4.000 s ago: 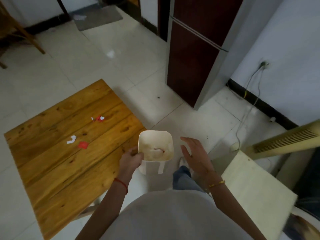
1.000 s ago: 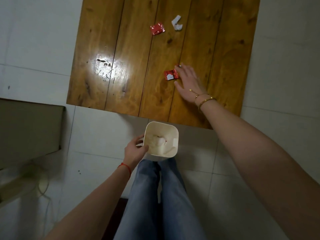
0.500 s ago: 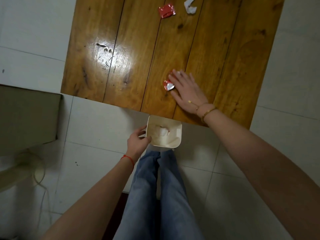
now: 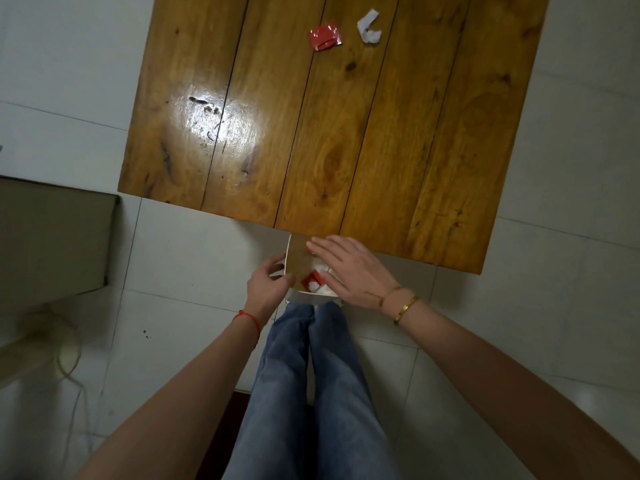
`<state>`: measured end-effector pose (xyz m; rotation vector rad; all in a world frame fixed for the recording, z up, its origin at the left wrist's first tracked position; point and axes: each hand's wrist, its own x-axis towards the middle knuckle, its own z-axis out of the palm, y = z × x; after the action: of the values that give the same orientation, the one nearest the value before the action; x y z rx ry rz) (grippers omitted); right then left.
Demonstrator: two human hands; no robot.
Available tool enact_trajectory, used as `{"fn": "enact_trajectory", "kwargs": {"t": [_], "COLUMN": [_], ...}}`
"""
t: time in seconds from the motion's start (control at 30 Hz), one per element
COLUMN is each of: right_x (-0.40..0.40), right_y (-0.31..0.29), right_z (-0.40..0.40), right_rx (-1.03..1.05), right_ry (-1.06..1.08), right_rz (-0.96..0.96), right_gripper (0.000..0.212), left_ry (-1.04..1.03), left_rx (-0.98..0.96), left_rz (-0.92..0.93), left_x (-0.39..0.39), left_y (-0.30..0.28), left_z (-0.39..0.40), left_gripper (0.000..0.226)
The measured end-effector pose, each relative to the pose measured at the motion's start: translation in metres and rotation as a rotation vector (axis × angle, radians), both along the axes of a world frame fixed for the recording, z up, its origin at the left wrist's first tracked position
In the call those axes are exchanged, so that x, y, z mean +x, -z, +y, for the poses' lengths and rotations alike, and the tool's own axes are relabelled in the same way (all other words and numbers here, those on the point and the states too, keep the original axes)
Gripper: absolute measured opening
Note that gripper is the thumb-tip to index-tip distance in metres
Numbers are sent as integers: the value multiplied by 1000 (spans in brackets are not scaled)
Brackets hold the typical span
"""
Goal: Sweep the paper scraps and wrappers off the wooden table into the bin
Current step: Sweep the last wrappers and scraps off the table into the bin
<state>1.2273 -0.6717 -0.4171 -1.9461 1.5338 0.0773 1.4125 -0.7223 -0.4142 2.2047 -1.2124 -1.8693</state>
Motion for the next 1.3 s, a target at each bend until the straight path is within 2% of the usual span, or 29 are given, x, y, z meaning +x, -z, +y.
{"fn": "enact_trajectory", "kwargs": {"t": [0.3, 0.57, 0.77, 0.97, 1.13, 1.3], "right_x": [-49, -106, -138, -148, -148, -129], "right_y": [3, 20, 19, 26, 28, 19], "right_z": [-75, -198, -266, -296, -294, -247], "right_rx": [-137, -138, -140, -112, -74, -125], "right_ry": [365, 485, 504, 480, 439, 322], "right_rz": [13, 104, 163, 194, 197, 145], "right_gripper": [53, 59, 60, 63, 61, 58], "left_ry": [-23, -58, -80, -81, -50, -37], "left_rx": [12, 10, 23, 30, 42, 41], "left_rz": [7, 19, 34, 45, 27, 26], "left_x": [-5, -13, -16, -22, -24, -23], "left_y": [4, 9, 15, 19, 19, 19], "left_z": [0, 0, -1, -6, -12, -15], "left_gripper": [52, 51, 51, 49, 50, 50]}}
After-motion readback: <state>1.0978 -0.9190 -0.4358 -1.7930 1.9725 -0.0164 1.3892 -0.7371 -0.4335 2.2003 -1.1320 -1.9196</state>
